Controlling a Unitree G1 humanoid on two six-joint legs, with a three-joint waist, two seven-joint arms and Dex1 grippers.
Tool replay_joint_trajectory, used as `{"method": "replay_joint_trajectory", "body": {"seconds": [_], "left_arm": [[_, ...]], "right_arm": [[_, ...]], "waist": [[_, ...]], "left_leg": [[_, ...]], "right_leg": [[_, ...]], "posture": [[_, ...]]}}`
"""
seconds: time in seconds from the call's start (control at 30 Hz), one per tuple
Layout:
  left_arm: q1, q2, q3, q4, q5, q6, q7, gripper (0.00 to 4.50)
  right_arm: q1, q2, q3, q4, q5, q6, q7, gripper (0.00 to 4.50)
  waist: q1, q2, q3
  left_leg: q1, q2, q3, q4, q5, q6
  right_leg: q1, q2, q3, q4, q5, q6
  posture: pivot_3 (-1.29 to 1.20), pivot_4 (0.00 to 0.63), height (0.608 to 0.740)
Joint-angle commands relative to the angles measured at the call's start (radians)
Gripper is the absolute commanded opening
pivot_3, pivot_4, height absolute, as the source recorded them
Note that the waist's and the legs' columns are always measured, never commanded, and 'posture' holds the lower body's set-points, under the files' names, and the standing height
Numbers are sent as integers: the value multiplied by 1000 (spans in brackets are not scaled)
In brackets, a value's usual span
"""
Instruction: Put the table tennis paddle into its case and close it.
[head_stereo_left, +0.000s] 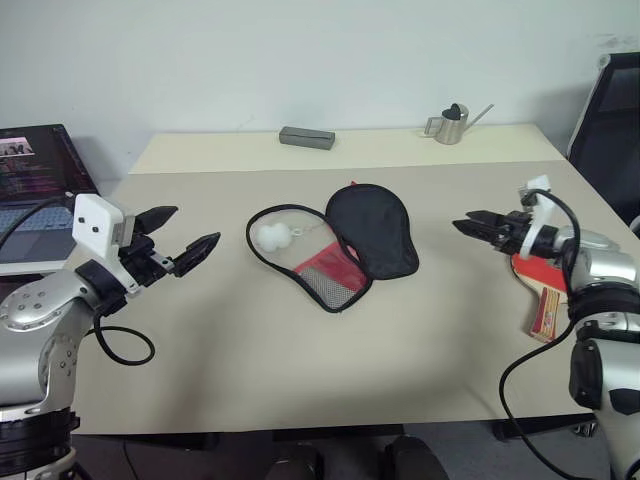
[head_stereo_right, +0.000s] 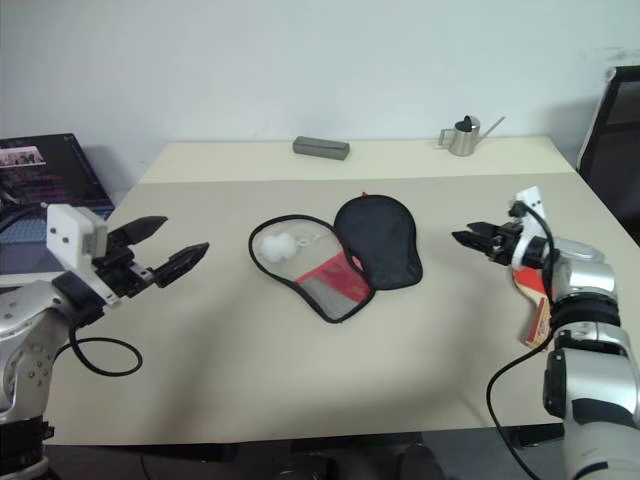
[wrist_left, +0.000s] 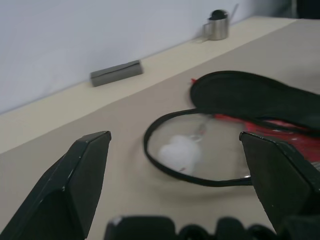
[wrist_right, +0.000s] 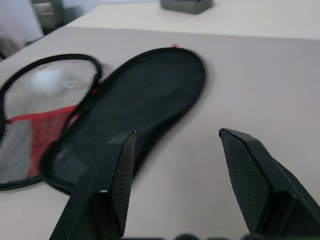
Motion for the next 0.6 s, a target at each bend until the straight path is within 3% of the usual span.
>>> {"method": "replay_joint_trajectory", "body": {"seconds": [0.03,0.6], "left_arm": [[-47,30,-9,15,-33,14,-41,4500],[-176,112,-136,106,-76,84,-278,4500]], "right_arm": [[-3,40,17,-86,23,30,-40,2917],[-108,182,137,170,-98,-94,-206,2917]], "waist": [[-1,0,0],[-16,0,0]], "left_leg": [[0,0,0,0,0,0],[0,0,0,0,0,-1]], "right_leg": [[0,0,0,0,0,0],[-1,1,0,1,0,0]], "posture": [[0,150,740],[0,150,740]]}}
